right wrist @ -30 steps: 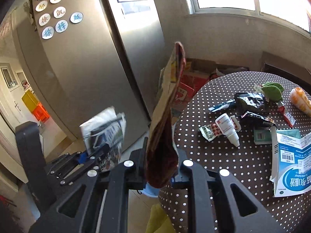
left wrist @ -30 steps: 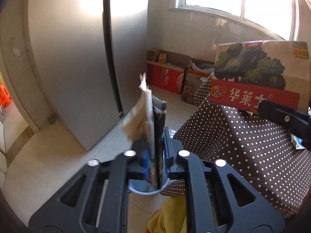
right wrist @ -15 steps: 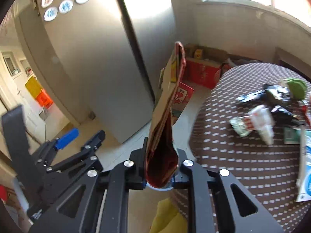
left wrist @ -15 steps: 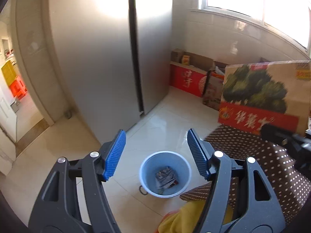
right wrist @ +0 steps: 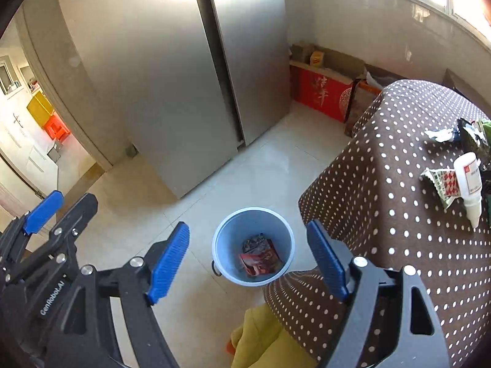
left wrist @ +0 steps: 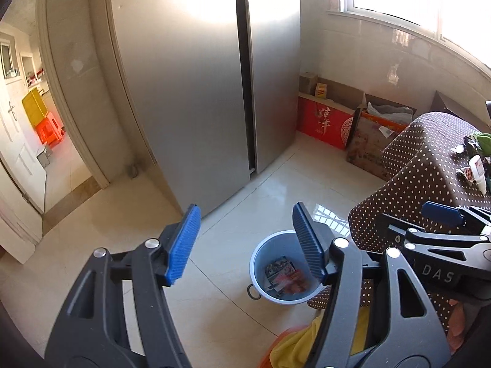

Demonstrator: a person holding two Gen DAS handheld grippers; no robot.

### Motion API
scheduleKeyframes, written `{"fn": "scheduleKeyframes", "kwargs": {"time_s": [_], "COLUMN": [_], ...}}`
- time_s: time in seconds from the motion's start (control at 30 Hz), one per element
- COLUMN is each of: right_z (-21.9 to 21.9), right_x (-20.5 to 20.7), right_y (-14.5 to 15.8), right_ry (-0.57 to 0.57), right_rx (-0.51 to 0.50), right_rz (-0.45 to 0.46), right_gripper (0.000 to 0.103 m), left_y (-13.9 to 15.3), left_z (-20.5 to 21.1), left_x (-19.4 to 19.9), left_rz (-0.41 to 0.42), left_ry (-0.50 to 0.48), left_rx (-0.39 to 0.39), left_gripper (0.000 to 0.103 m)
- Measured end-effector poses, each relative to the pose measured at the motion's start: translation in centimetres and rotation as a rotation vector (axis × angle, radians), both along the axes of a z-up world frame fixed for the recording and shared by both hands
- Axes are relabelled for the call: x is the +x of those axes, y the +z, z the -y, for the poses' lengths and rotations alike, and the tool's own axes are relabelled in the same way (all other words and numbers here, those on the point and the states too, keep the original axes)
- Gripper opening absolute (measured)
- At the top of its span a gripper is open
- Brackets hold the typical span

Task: Collect trash
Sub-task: 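Move both grippers over the blue bucket and release the newspaper and paper bag, then grasp the white medicine bottle with the left gripper while the right gripper grasps the red-white wrapper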

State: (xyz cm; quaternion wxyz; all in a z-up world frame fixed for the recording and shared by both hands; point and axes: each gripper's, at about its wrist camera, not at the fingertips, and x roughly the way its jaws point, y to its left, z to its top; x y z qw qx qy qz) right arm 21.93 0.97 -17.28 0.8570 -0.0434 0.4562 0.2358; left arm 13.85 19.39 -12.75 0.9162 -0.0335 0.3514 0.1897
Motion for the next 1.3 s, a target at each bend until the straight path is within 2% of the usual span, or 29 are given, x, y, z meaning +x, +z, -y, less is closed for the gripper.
{"fn": "scheduleKeyframes", "kwargs": {"time_s": [0.2,0.6,0.67,0.97,1.17,1.3], "right_z": [1.8,8.9,10.8,19.0,24.5,28.3], "right_x": [-0.7,-3.0,-3.4,-4.9,-6.2,-6.8], "right_y": [1.1,7.1,8.1,10.4,10.8,10.7], "right_ry": [-0.014,-0.102,-0.13,-0.286,-0.401,-0.487], "right_rx": [0.046,0.152,0.178,0.196,0.19,0.21], "right_rz": [0.001,0.111,0.142,0.247,0.27,0.289], "right_gripper": [0.078,0.08,0.085,0.088,0.089,0.089], "left_y": [0.7,4.6,5.4,8.0,8.4,7.8], "left_z": [1.0,5.6,6.7,13.3,18.7,21.7], "left_x": [0.0,-0.9,-0.8,0.0,0.8,1.7], "left_rz": [0.014,0.106,0.129,0.193,0.196,0.181], "left_ry": [0.007,-0.068,-0.093,-0.256,-0.391,-0.463], "left_rx": [0.002,0.04,0.03,0.018,0.003,-0.006], "left_gripper": [0.062,0.062,0.062,0.062,0.069,0.084]}}
